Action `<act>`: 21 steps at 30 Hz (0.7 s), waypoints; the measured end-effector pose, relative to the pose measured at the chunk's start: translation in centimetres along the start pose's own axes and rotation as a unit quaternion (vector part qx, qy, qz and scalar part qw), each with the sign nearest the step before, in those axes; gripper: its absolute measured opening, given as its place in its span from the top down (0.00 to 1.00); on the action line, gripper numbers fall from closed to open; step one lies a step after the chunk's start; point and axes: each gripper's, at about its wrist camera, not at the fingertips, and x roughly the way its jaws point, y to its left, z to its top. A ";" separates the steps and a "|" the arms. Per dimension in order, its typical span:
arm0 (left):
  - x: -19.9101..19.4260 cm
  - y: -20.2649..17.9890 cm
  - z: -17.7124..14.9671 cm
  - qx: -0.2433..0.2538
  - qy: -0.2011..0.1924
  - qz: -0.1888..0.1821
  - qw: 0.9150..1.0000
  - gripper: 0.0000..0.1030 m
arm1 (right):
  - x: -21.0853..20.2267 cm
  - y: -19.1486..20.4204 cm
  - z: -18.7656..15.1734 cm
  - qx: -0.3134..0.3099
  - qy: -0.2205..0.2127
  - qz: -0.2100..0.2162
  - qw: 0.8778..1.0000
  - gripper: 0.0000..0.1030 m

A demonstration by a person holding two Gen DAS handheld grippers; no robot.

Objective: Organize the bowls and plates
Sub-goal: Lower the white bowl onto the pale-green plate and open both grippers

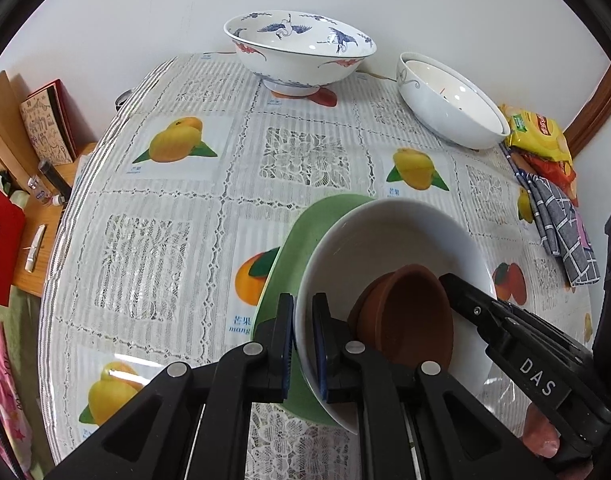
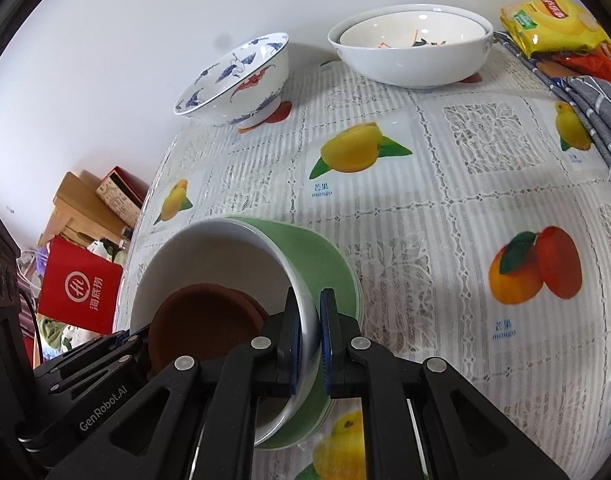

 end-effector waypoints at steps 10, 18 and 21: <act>0.2 -0.2 0.0 0.006 0.002 0.009 1.000 0.90 | 0.6 0.2 0.3 -0.014 0.011 0.003 1.000 0.90; -1.4 -0.5 -0.3 0.016 -0.003 0.023 1.000 0.84 | -0.3 0.7 0.4 -0.035 0.008 -0.017 0.999 0.85; -2.5 -0.6 -0.5 0.020 -0.013 0.027 0.999 0.78 | -1.1 1.1 0.3 -0.047 0.002 -0.019 0.999 0.80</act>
